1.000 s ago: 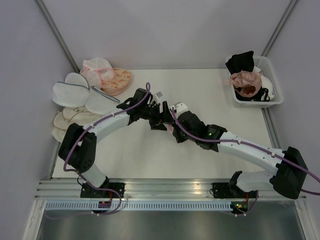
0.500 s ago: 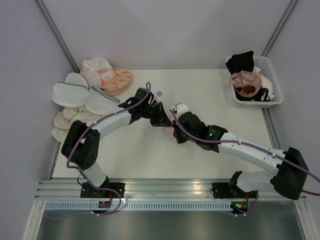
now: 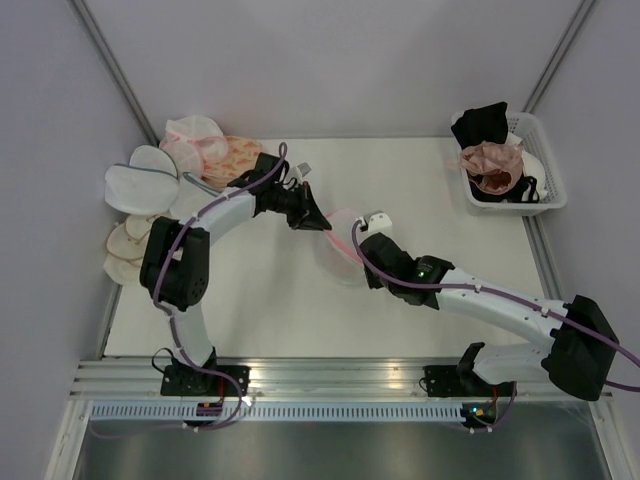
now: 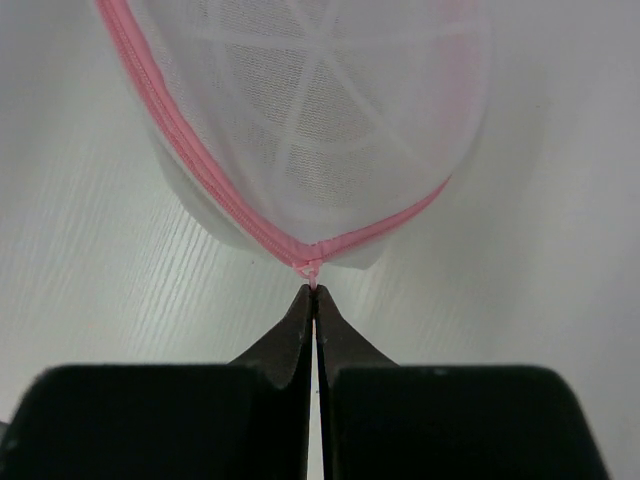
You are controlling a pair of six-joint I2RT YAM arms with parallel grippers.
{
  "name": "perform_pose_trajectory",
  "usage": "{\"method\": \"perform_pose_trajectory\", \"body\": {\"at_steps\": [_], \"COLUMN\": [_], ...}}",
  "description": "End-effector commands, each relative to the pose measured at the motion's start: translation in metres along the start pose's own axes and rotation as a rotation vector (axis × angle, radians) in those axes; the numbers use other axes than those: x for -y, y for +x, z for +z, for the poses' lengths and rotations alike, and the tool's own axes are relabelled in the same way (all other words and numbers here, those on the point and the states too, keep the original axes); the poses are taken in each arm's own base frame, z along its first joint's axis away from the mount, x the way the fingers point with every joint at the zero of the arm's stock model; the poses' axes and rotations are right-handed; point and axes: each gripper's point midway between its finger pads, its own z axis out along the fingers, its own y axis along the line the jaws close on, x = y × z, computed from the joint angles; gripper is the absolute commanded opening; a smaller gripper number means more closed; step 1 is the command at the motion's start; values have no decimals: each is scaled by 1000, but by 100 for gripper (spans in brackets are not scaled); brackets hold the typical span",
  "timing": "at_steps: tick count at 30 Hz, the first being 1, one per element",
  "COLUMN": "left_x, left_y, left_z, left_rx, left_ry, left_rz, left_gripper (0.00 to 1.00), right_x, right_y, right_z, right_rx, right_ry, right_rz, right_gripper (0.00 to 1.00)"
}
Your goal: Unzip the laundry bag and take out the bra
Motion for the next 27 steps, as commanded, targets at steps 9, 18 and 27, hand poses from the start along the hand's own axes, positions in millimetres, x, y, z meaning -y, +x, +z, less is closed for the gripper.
{"method": "perform_pose_trajectory", "body": {"at_steps": [9,18,27], "left_x": [41,43,55], "left_y": [-48,27,63], "left_z": [-16,-37,-12], "left_rx": [70,129,55], "left_ry": [62,-19,16], "left_rz": [168,108,117], "left_gripper": [85,98,95], "right_x": [1,-61,-90], "right_y": [-17,-40,-44], "right_z": [-14,-34,-36], "right_rx": [38,110,103], "right_ry": [-17,-376,-520], "right_rz": [13,-18,-47], "right_gripper": [0,1,1]}}
